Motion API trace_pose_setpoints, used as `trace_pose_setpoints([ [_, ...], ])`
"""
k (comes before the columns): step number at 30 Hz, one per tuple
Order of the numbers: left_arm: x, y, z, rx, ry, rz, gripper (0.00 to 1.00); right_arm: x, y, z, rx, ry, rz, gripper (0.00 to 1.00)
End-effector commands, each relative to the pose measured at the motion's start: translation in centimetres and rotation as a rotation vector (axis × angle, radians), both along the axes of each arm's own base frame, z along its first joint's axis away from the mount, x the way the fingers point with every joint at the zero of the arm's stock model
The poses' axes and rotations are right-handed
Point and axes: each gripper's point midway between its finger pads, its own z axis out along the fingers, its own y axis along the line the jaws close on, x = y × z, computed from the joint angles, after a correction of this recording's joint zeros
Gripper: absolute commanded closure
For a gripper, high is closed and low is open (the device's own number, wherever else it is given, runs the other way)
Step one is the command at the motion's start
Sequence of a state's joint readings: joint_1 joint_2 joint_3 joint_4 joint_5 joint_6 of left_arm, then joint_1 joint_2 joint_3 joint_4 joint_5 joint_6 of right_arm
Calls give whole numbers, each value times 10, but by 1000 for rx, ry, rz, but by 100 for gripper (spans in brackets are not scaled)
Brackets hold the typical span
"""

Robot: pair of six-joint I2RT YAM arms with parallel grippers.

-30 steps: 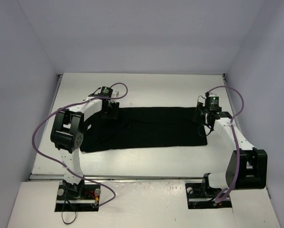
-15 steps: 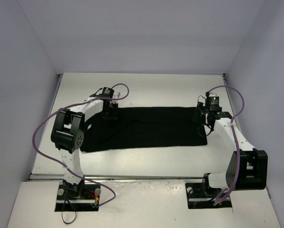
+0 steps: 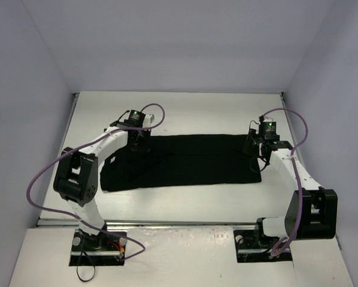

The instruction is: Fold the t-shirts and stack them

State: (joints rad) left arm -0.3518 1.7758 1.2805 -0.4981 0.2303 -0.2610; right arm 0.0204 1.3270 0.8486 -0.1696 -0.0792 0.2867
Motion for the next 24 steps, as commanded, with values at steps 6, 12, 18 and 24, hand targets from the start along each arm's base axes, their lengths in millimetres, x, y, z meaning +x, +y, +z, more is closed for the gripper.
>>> trace_pose_setpoints([
  [6,-11,9,10,57,-37,34,97,5,1,11,1,-47,6,63],
  [12,-19,-7,10,56,-36,-5,78,6,1,11,-1,-45,7,63],
  [18,-21,-6,13,70,-53,2,53,5,2,12,2,-48,6,63],
  [24,-26,-12,19,38,-51,-1,57,5,1,12,-1,-48,3,63],
])
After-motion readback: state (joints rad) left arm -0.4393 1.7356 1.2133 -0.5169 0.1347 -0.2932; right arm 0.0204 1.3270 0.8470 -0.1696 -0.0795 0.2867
